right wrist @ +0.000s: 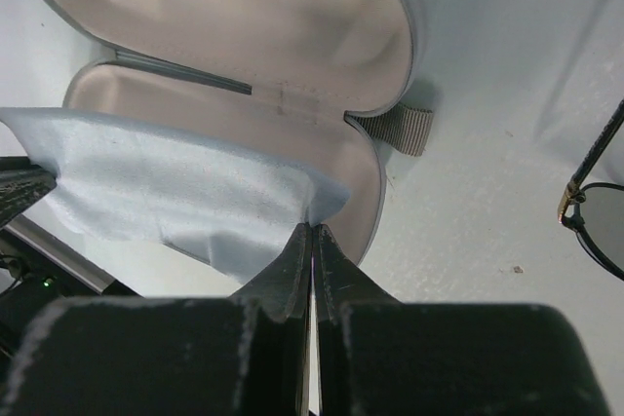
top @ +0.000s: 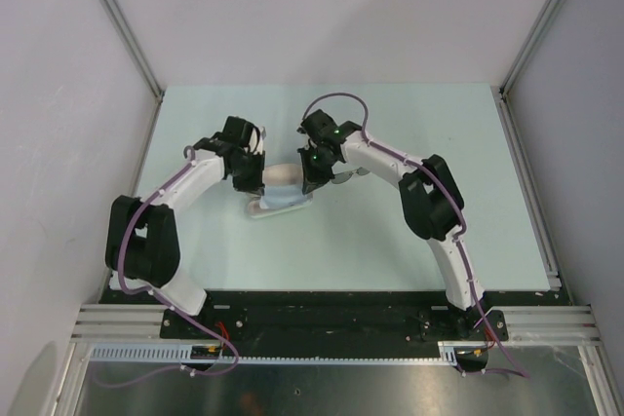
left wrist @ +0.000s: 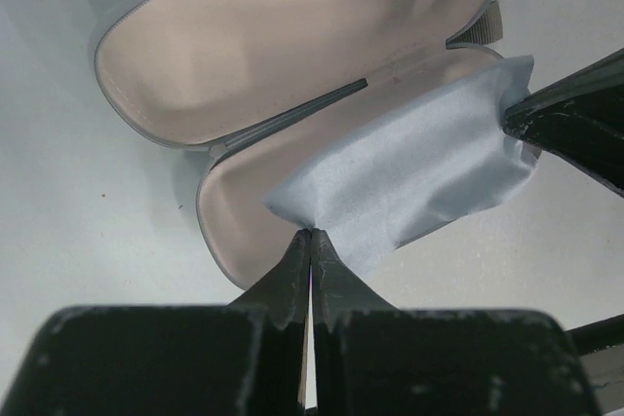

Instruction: Organize the sunglasses

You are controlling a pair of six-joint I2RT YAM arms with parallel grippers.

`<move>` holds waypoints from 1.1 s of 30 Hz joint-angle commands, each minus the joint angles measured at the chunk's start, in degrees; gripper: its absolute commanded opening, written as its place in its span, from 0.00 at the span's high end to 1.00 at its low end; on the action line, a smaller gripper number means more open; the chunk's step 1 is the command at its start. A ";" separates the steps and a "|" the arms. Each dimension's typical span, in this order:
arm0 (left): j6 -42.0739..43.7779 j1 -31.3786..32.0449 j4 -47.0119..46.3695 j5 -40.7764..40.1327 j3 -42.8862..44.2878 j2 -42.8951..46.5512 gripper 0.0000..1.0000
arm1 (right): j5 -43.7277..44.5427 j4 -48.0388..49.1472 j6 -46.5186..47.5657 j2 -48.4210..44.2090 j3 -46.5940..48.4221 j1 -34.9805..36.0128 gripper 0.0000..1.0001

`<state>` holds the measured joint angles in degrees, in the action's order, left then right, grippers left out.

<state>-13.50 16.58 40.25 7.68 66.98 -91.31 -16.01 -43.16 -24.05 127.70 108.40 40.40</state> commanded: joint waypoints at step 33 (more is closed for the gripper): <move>-1.44 0.65 -2.72 -2.85 -7.48 -5.99 1.00 | 4.23 0.61 1.38 0.71 -4.86 2.93 1.00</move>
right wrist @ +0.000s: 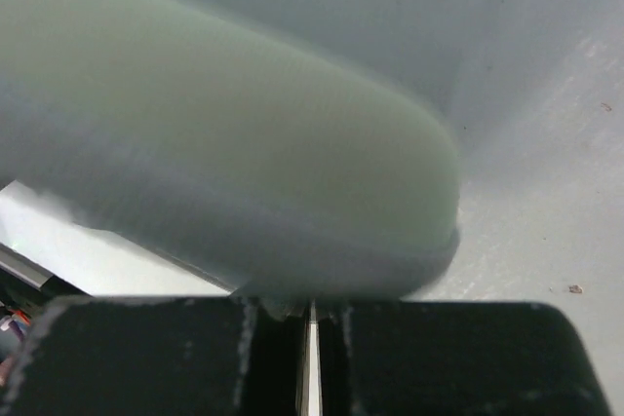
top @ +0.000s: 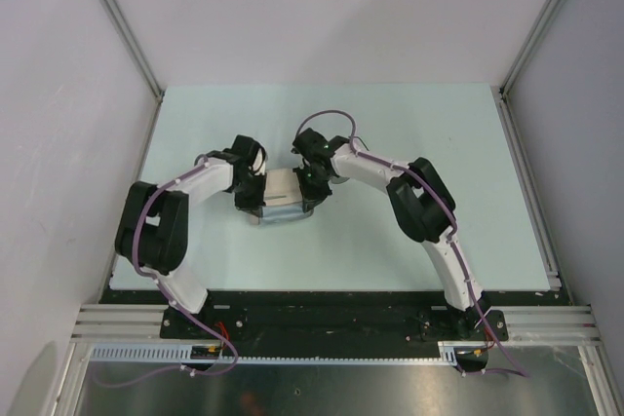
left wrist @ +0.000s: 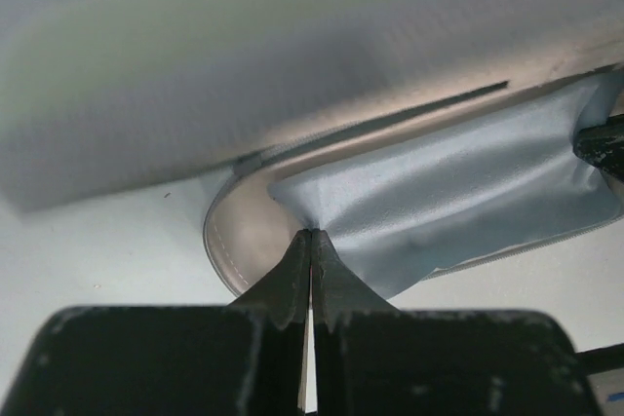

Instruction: Organize the sunglasses

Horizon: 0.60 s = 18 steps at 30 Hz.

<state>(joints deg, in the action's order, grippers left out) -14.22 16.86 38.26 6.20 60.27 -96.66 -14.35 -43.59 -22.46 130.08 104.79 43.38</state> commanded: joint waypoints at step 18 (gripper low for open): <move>-2.83 1.86 -3.63 -10.15 -2.88 2.70 0.99 | 9.34 16.95 -2.94 -8.44 -15.76 0.75 1.00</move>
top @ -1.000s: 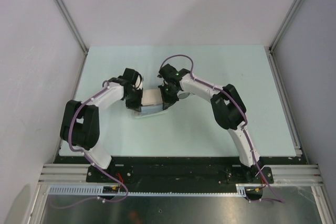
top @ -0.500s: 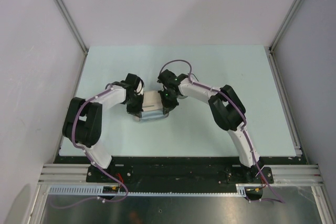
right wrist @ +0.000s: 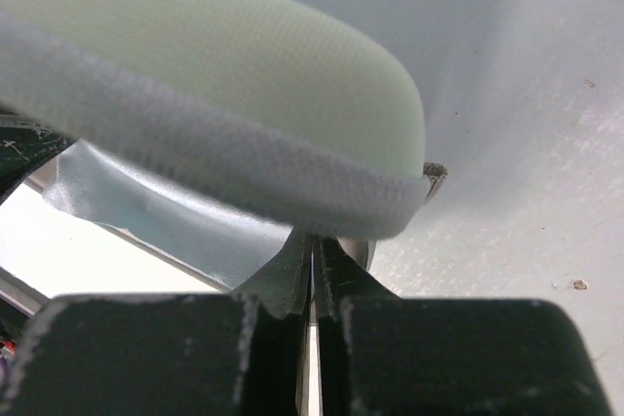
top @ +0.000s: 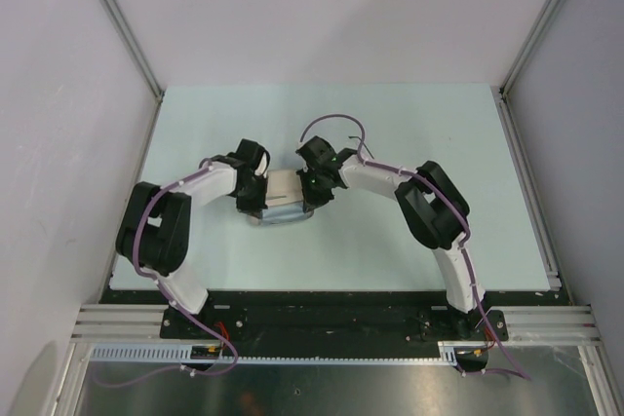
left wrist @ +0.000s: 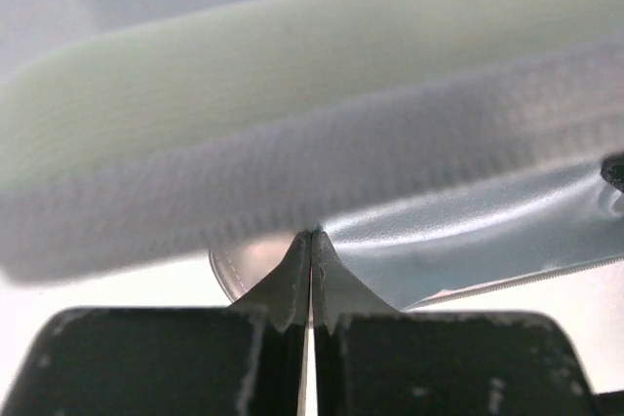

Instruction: Organize the sunglasses

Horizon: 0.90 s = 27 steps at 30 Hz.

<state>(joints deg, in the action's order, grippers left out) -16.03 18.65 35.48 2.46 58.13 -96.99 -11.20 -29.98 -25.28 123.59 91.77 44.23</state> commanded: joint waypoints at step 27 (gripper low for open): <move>-2.07 1.12 -1.30 -9.14 -1.70 1.98 0.88 | 9.09 6.86 -1.18 -2.48 -6.07 0.24 1.00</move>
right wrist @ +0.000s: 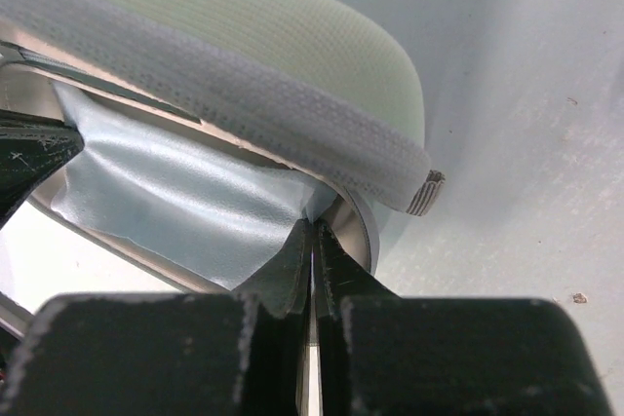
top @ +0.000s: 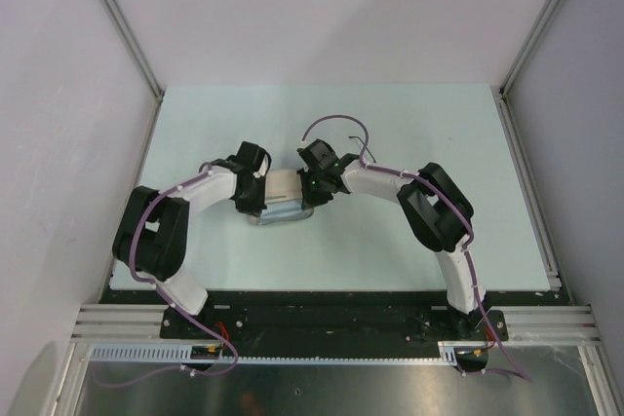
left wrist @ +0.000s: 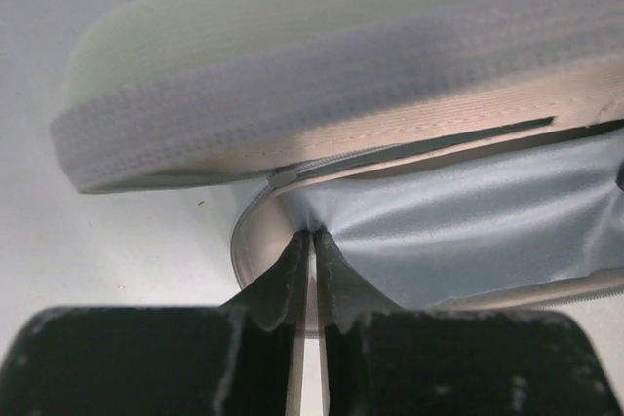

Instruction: Organize the sunglasses

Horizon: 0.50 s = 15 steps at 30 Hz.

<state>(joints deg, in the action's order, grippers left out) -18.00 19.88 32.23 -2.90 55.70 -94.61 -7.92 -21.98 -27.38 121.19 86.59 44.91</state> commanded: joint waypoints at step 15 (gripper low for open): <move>-3.44 0.77 2.40 -2.29 2.31 6.27 0.66 | 7.48 -1.58 -0.13 -0.07 -0.98 0.01 1.00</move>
<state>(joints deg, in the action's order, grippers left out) -19.11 20.14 33.89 -4.64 55.94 -92.38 -6.55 -22.02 -27.42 121.14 86.59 45.32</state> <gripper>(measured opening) 0.364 0.009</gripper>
